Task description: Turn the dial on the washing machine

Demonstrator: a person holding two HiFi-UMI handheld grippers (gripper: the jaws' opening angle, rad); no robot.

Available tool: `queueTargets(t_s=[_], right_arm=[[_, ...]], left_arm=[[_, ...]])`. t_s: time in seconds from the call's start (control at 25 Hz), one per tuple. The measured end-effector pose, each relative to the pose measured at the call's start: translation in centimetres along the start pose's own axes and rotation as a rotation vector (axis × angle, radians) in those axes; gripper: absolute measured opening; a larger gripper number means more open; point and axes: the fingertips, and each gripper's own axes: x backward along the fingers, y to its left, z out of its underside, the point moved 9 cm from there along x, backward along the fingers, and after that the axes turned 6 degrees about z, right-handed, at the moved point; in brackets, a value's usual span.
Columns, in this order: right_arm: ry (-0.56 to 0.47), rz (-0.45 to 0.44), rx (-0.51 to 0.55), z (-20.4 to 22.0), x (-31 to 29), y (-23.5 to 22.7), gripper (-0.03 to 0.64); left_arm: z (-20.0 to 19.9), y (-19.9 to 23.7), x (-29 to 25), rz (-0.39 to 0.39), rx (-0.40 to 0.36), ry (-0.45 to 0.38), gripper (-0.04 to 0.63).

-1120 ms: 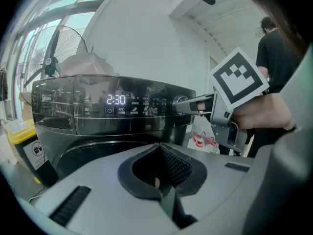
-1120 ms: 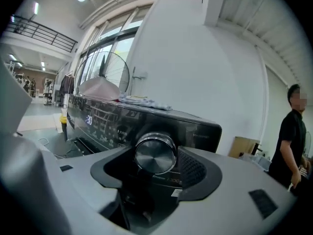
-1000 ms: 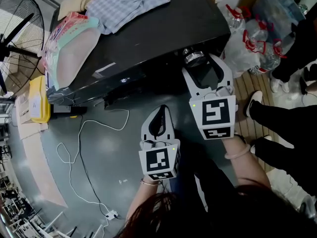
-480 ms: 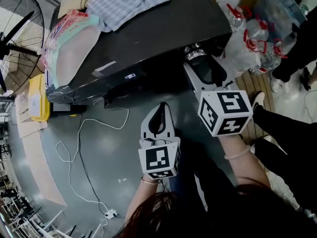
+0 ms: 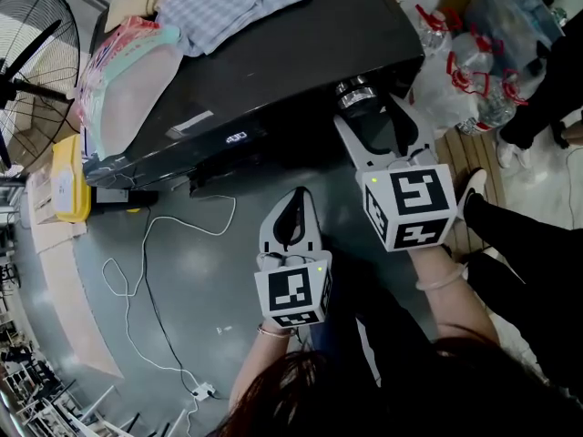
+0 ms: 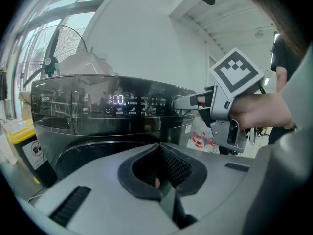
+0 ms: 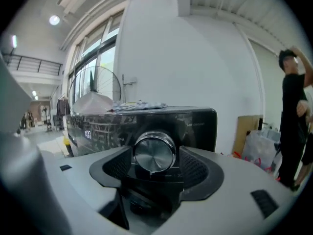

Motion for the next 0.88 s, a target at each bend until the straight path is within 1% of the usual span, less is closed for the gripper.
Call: queueTargets(t_s=[0.08, 0.16, 0.24, 0.32, 0.36, 0.52, 0.88], right_arm=[[-0.007, 0.006, 0.124, -0.3, 0.2, 0.5, 0.313], [-0.013, 0.011, 0.223, -0.5, 0.2, 0.9, 0.311], [-0.014, 0.016, 0.282, -0.6, 0.1, 1.1, 0.311], [-0.011, 0.018, 0.3, -0.6, 0.0, 1.2, 0.302], [-0.01, 0.019, 0.3, -0.6, -0.1, 1.3, 0.284], [-0.011, 0.03, 0.285, -0.5, -0.1, 1.2, 0.29], [0.0, 0.021, 0.057, -0.3, -0.1, 0.5, 0.291]], left_arm=[[0.0, 0.0, 0.0, -0.001, -0.001, -0.002, 0.014], [0.0, 0.0, 0.1, -0.001, 0.0, 0.0, 0.014], [0.1, 0.0, 0.1, 0.0, 0.0, 0.002, 0.014], [0.1, 0.0, 0.2, 0.001, 0.001, 0.002, 0.014], [0.2, 0.0, 0.2, 0.002, 0.001, 0.003, 0.014], [0.2, 0.0, 0.2, 0.008, 0.0, -0.006, 0.014], [0.5, -0.1, 0.0, 0.02, 0.004, 0.001, 0.014]])
